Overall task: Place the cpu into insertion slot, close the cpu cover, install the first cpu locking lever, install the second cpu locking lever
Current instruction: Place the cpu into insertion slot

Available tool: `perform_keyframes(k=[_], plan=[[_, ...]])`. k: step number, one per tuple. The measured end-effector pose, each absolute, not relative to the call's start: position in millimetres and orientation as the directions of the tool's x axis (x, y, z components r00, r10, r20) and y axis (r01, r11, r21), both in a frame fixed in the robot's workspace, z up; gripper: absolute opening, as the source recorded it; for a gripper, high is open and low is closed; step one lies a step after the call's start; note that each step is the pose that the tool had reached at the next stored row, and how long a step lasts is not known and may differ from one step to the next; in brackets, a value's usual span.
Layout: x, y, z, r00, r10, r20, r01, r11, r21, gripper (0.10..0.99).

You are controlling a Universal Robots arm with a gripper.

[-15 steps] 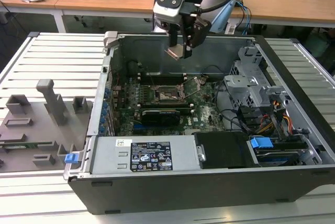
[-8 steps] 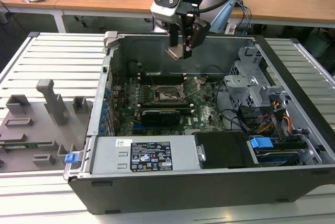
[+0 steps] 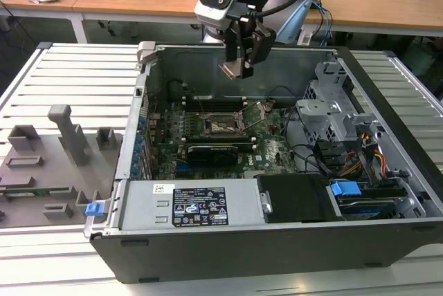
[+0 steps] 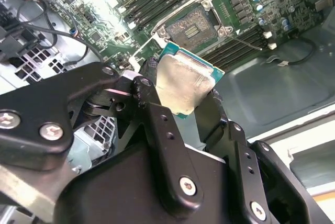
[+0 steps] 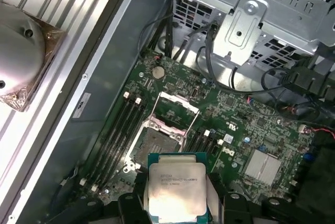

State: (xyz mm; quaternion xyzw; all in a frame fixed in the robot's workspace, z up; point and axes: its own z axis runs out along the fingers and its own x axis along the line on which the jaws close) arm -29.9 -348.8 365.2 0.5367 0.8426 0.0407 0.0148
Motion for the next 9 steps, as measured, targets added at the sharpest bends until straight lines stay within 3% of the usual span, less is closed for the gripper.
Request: perform_keyframes(k=[9], plan=[[-29.9,-348.8,365.1,-0.329,0.944,0.019,0.941,0.327,0.084,0.529]])
